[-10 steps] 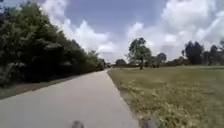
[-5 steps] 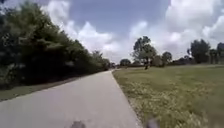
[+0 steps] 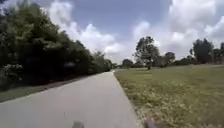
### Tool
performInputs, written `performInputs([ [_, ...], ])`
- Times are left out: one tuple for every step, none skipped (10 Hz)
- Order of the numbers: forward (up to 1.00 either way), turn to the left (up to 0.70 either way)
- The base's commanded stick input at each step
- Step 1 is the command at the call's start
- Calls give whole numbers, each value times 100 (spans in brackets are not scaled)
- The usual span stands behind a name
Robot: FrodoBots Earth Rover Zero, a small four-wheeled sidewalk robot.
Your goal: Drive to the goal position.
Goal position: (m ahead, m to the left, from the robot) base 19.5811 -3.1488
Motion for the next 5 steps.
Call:
performInputs([
  [85, 0],
  [85, 0],
  [85, 0],
  [85, 0],
  [85, 0],
])
